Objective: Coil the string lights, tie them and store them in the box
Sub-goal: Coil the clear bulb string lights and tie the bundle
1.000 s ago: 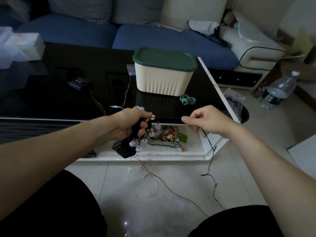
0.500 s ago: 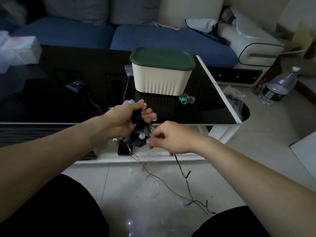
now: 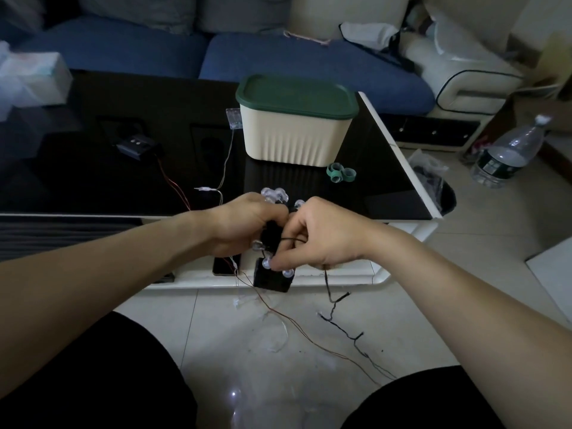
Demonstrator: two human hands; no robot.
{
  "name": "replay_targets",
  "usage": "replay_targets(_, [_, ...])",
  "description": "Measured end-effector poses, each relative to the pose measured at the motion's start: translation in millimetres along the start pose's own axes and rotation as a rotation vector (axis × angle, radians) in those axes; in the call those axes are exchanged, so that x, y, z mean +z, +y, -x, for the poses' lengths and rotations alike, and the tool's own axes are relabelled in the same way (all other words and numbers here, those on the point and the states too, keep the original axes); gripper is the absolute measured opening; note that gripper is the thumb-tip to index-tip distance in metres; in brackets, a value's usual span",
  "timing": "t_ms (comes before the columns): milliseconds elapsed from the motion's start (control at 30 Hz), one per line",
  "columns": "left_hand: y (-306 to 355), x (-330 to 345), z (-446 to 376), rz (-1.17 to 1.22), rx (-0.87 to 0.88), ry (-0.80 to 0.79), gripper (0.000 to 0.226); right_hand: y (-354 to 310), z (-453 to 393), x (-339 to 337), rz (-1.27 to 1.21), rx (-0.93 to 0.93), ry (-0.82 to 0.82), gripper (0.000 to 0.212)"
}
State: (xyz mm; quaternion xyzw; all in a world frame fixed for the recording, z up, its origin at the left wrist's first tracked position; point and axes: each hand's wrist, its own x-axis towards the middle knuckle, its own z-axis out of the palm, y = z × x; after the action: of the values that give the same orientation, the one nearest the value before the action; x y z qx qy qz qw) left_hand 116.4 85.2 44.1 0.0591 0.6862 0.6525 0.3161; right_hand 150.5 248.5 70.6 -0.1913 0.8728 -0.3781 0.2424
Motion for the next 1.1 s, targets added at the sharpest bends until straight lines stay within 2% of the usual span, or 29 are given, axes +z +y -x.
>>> replay_targets(67, [0.8,-1.9,0.6,-0.033,-0.028,-0.022,0.022,2.9,1.6,-3.8,-0.058,0.005,-0.013,0.017])
replay_targets(133, [-1.3,-3.1,2.1,-0.100,-0.069,-0.118,0.011,9.0,2.3,-9.8,-0.065,0.009,0.014,0.020])
replay_targets(200, [-5.1,-1.3,4.2,-0.160,-0.119,-0.195,0.020,16.7,2.9,-17.3,-0.071,0.044,0.039,0.025])
replay_targets(400, [0.0,5.0,11.7,-0.211,-0.143,-0.330,0.014,32.4,7.2,-28.9,-0.022,0.133,0.031,0.045])
replay_targets(467, [-1.4,3.0,11.5,-0.243,-0.136,-0.321,0.019,34.7,7.5,-29.1,-0.003,0.119,0.079,0.048])
replay_targets(567, [-3.7,1.2,10.9,-0.220,-0.103,-0.287,0.020,33.3,7.2,-24.9,-0.042,0.039,0.142,0.035])
replay_targets(700, [-3.9,1.3,13.5,-0.230,-0.084,-0.333,0.016,26.5,6.8,-17.5,-0.050,-0.030,0.153,0.028])
replay_targets(867, [-3.9,-2.4,13.0,-0.170,-0.071,-0.372,0.005,28.4,3.0,-13.7,-0.001,-0.056,0.253,0.027])
replay_targets(967, [-3.2,-6.0,11.3,-0.074,-0.098,-0.352,0.014,29.2,1.8,-9.5,-0.045,-0.074,0.281,0.027])
replay_targets(1100, [-1.0,-9.4,11.6,-0.060,-0.118,-0.392,0.022,28.6,0.6,-9.8,-0.039,-0.053,0.262,0.031])
